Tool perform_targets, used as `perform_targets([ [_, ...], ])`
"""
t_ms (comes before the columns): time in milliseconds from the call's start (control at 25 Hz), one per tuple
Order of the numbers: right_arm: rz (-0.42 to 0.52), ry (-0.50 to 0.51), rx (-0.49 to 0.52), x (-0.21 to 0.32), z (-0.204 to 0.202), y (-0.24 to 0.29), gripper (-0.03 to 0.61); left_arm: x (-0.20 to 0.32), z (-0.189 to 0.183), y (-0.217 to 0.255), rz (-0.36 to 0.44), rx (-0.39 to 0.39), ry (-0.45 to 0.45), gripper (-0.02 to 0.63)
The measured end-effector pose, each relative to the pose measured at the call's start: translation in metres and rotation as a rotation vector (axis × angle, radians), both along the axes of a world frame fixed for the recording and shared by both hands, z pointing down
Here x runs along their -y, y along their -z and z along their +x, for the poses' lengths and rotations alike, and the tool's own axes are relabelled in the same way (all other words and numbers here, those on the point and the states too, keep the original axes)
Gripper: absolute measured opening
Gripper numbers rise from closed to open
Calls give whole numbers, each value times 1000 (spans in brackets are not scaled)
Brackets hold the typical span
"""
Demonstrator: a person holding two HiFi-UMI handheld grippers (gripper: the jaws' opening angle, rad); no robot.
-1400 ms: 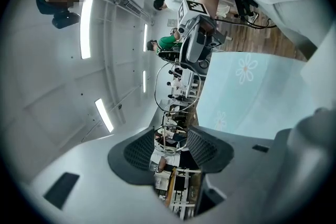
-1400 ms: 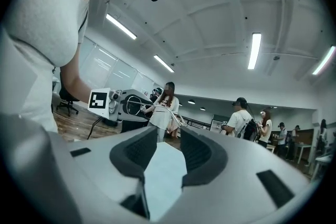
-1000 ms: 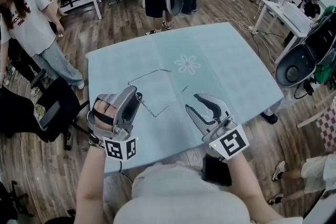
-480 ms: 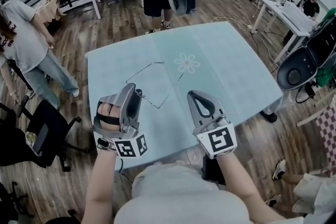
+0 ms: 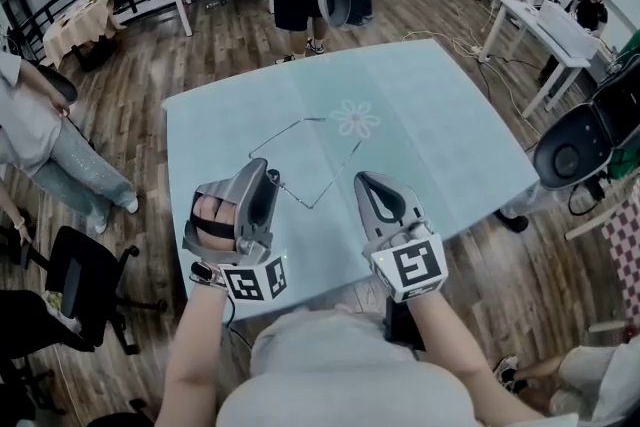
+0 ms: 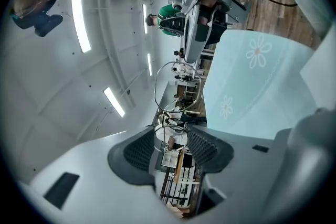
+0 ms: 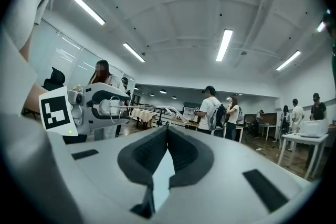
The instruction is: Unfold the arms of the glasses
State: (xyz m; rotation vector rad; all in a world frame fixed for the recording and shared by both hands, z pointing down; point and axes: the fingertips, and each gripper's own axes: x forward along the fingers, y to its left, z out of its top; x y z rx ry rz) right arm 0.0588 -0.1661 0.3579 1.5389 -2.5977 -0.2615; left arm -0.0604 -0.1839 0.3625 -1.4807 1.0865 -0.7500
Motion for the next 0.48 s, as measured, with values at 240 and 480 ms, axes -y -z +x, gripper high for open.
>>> perform_targets([
  [240,-22,1,-8,3,-4,-9,8,1,-4,-2,0,-17,-2,201],
  [480,-26,-10,1,3,1,-8,8,-2,2,-1,-24,-52,-15,201],
])
